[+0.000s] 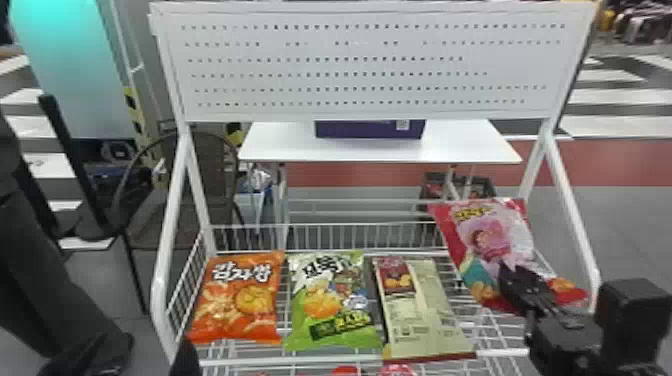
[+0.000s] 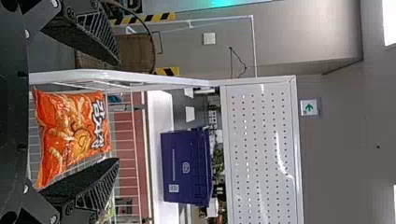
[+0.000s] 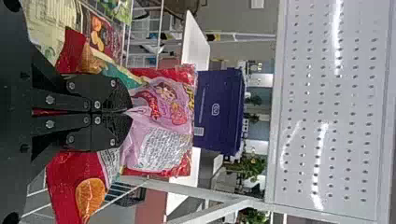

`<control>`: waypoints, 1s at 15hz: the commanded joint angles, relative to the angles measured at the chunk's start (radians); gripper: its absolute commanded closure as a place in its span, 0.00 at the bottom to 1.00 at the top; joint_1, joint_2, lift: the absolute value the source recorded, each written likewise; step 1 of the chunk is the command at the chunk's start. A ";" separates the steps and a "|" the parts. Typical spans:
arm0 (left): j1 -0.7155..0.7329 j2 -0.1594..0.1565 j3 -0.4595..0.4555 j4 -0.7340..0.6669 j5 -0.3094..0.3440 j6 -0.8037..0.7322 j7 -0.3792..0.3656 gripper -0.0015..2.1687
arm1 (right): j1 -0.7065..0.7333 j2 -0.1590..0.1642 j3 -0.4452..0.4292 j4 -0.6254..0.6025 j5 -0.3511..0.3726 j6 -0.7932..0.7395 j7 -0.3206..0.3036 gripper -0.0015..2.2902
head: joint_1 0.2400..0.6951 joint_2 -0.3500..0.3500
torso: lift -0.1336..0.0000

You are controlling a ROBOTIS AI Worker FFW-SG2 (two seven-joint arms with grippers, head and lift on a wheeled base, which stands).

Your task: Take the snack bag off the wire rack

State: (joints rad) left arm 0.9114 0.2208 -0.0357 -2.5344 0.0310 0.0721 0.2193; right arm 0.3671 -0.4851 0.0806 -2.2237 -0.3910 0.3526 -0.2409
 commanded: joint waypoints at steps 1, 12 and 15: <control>-0.006 0.002 0.003 0.000 0.007 0.001 0.000 0.08 | 0.150 -0.012 -0.044 -0.108 -0.009 -0.043 -0.003 0.94 | 0.57 0.50 | 1.00; -0.017 0.025 0.036 0.014 0.061 -0.011 0.000 0.08 | 0.578 -0.001 -0.344 -0.188 -0.132 -0.335 0.080 0.94 | 0.57 0.50 | 1.00; -0.017 0.022 0.034 0.014 0.059 -0.011 0.000 0.08 | 0.570 0.000 -0.326 -0.175 -0.112 -0.418 0.114 0.94 | 0.57 0.50 | 1.00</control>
State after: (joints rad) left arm 0.8942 0.2438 -0.0012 -2.5204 0.0908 0.0607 0.2194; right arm 0.9434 -0.4853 -0.2588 -2.4049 -0.5144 -0.0312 -0.1310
